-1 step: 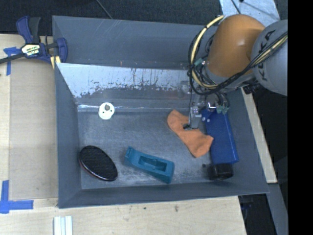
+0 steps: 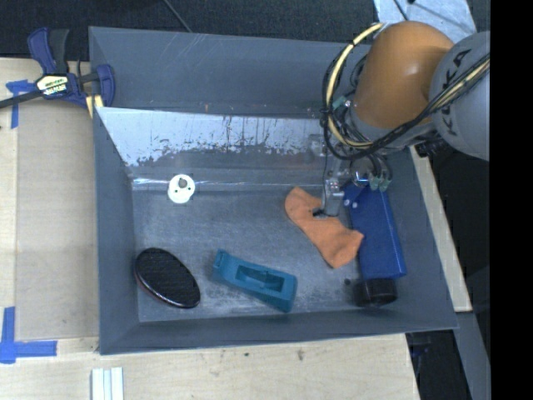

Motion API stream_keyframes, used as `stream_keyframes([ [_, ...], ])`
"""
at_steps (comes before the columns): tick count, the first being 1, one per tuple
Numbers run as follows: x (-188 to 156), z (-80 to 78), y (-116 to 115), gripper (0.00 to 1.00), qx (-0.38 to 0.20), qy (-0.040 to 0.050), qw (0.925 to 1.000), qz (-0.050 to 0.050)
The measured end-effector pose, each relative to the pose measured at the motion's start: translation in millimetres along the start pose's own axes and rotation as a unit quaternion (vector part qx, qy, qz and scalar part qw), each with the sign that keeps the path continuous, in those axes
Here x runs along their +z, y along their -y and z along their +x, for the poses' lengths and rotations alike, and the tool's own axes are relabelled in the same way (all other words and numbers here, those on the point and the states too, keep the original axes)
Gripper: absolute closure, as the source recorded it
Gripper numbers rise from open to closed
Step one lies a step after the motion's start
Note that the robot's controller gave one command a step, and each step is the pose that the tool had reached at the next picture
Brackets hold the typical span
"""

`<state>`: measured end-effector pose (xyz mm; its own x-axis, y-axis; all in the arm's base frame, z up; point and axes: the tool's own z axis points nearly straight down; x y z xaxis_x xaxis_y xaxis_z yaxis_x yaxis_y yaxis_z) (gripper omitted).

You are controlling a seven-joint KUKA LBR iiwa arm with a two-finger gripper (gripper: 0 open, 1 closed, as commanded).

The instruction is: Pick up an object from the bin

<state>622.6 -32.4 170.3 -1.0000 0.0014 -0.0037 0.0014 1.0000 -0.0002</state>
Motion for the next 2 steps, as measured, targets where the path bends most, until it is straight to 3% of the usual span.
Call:
stream_keyframes([
  [1, 48.5, 27.1, 17.1, 0.0, -0.013, 0.0026, 0.9999, 0.0],
  [2, 98.8, 22.0, 32.5, 1.0, 0.08, 0.0016, 0.9968, 0.0],
])
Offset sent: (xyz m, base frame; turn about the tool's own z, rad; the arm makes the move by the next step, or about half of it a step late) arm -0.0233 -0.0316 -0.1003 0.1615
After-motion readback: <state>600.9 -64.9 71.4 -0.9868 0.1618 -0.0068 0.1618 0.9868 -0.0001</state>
